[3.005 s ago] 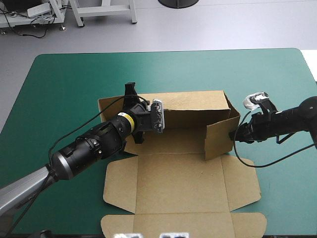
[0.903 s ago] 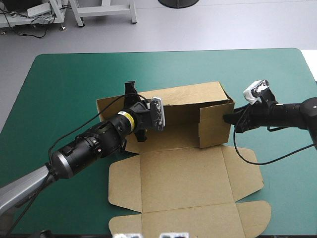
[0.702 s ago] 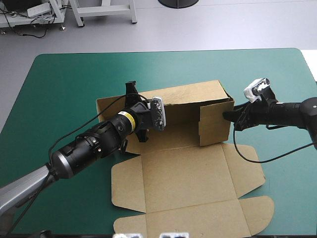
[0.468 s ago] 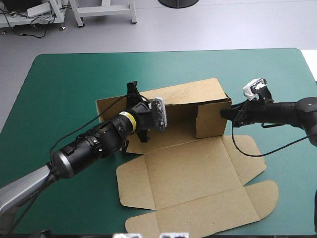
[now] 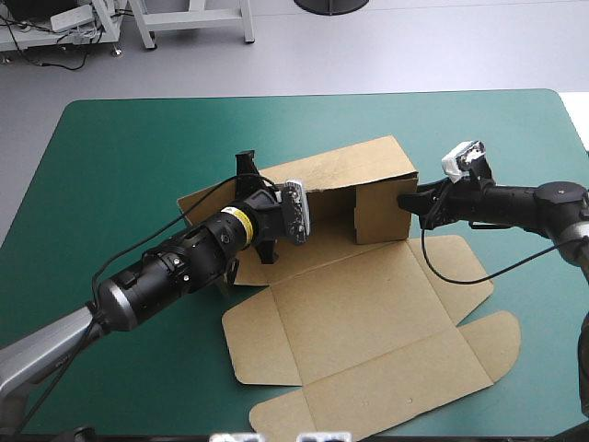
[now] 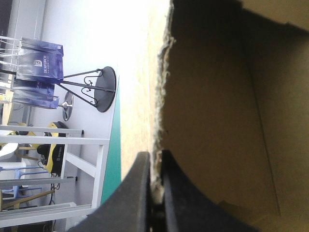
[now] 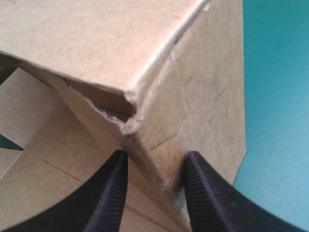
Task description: Fold the box
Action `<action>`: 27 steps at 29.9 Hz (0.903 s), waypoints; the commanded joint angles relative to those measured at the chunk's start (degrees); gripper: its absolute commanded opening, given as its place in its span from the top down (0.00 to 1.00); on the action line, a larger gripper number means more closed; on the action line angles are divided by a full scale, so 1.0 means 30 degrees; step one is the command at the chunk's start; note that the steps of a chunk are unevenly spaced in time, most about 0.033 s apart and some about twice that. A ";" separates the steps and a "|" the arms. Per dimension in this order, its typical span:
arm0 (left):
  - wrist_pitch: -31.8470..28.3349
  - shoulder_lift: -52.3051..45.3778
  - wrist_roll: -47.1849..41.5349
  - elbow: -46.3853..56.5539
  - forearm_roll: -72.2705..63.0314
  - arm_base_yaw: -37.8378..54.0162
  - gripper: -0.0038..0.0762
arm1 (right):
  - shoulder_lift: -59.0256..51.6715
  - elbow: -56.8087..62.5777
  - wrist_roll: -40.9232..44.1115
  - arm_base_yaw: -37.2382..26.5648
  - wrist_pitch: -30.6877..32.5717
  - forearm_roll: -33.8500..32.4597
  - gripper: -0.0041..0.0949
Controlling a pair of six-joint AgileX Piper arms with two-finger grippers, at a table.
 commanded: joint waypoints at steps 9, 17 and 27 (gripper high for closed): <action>-0.1884 -0.0611 -0.0263 -0.0396 -0.0816 -0.0180 0.96 | -0.0463 -0.0569 -0.1094 0.2612 -0.4107 0.2534 0.60; -0.1886 -0.0611 -0.0263 -0.0396 -0.0816 -0.0180 0.96 | -0.0463 -0.0606 -0.1763 0.2612 -0.4489 0.4618 0.77; -0.2401 -0.0611 -0.1201 -0.0474 -0.0816 -0.0180 0.84 | -0.0463 -0.0606 -0.1596 0.2612 -0.4516 0.4951 0.98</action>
